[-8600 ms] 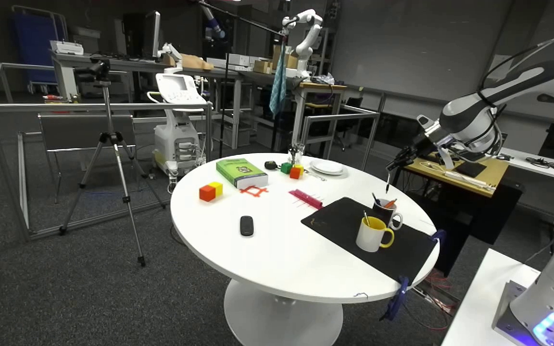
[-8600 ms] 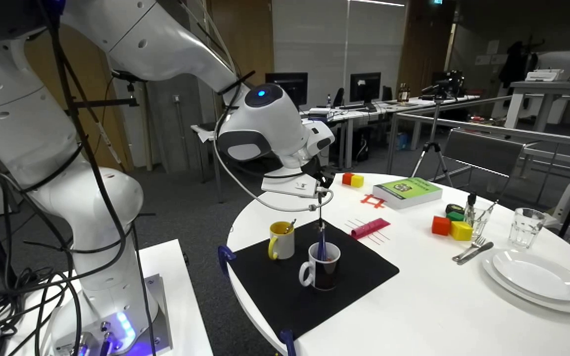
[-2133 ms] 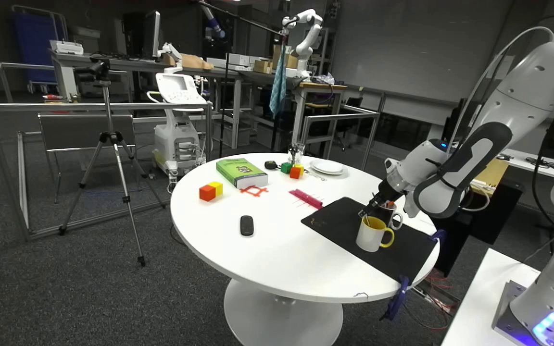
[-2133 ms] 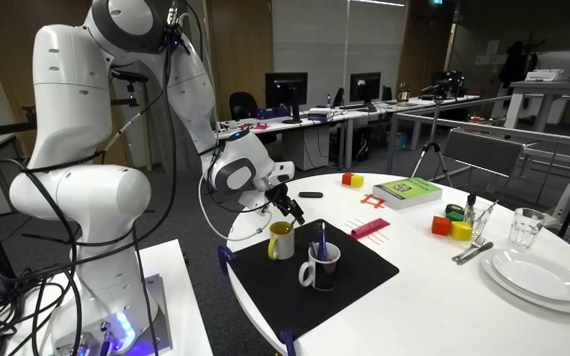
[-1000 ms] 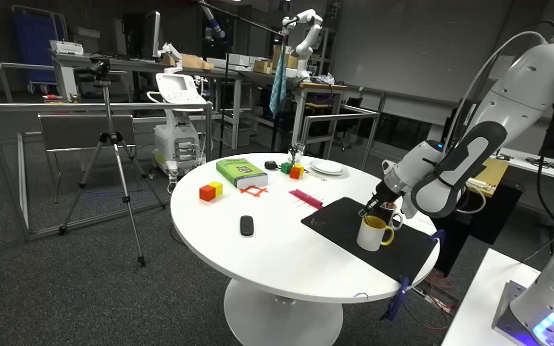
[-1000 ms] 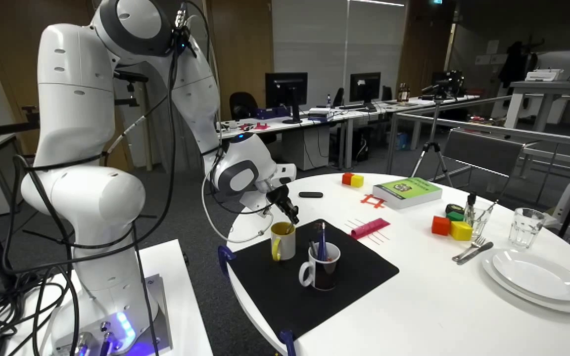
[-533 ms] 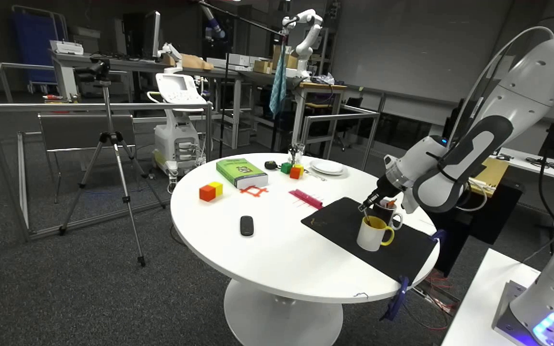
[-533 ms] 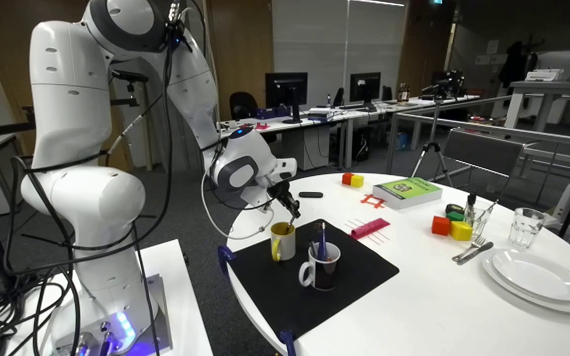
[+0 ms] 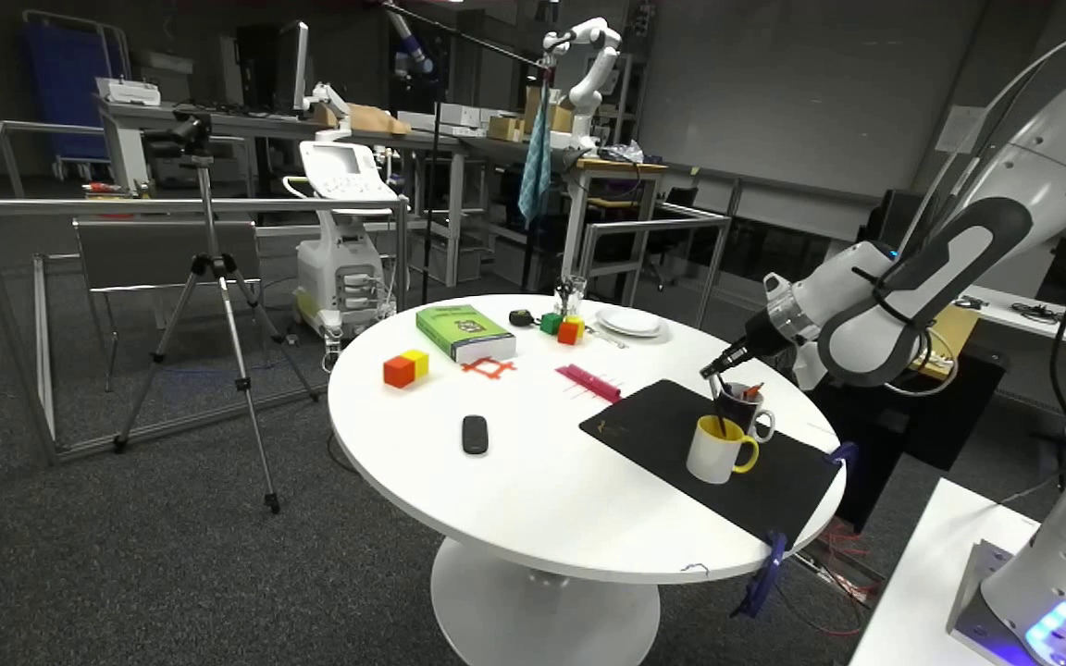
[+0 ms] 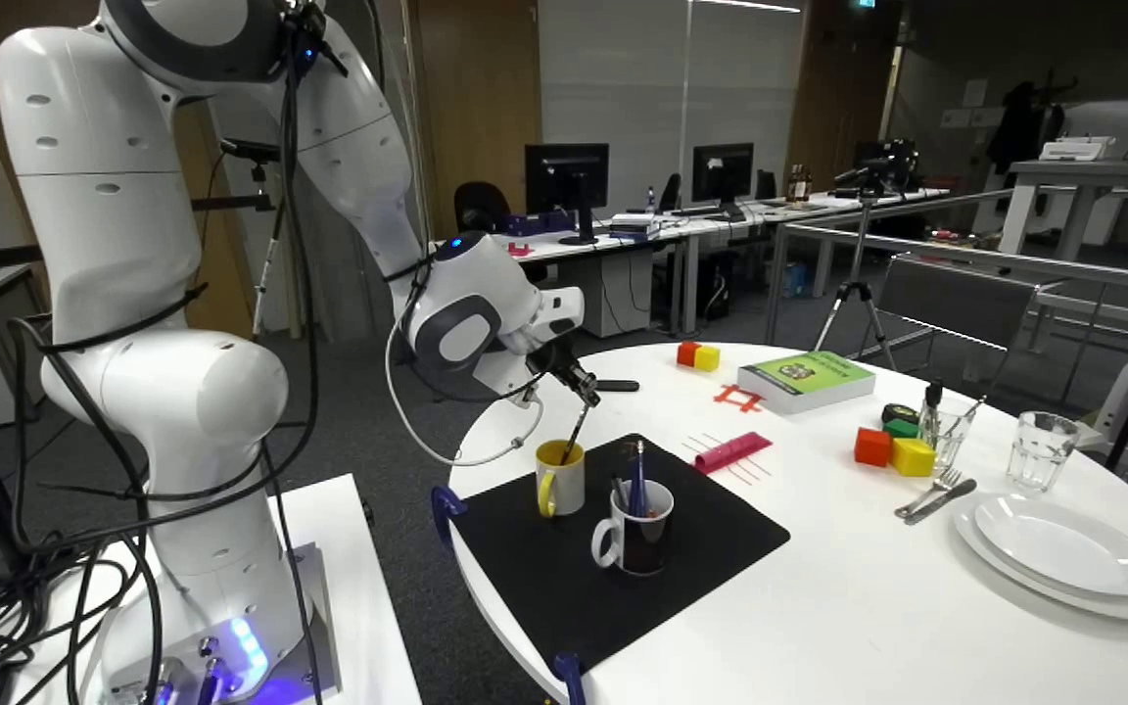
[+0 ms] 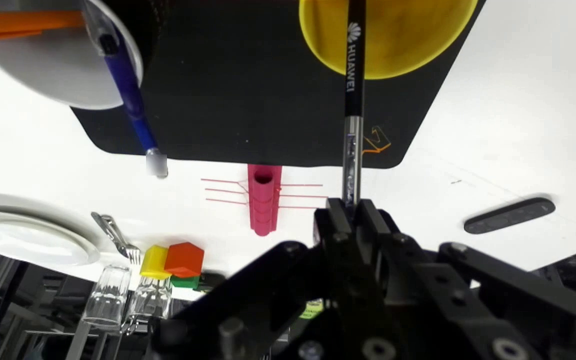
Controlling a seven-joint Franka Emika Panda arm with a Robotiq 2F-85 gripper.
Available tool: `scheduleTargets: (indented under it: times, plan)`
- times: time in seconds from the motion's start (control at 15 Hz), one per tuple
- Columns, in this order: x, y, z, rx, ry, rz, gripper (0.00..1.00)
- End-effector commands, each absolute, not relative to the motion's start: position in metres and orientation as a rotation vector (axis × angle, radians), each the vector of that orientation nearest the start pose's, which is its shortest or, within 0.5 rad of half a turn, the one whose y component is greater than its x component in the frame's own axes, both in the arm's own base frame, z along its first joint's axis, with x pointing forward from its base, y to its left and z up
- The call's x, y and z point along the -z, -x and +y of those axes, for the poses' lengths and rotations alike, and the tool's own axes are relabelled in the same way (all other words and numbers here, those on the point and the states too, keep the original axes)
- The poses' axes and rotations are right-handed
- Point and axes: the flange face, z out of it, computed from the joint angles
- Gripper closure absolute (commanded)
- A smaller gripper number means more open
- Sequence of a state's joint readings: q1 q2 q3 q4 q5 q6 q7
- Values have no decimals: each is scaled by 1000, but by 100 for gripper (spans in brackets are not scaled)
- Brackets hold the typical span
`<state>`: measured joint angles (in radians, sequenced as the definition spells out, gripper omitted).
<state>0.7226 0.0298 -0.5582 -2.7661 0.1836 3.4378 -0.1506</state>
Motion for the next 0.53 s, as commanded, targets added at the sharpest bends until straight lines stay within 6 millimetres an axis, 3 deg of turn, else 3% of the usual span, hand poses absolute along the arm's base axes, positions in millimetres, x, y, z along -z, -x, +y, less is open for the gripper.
scheduleTargets:
  times: [0.0,0.13,0.2,0.33,0.4,0.47]
  plan:
    - [-323,-431,38,1133,2894,-195,97]
    - [-347,-432,28,1212,2849,-175,97]
    - [-359,-418,14,1245,2823,-168,97]
    - [-383,-415,-1,1332,2790,-142,97]
    - [-397,-428,-5,1383,2778,-125,97]
    - [-413,-424,-17,1444,2768,-123,97]
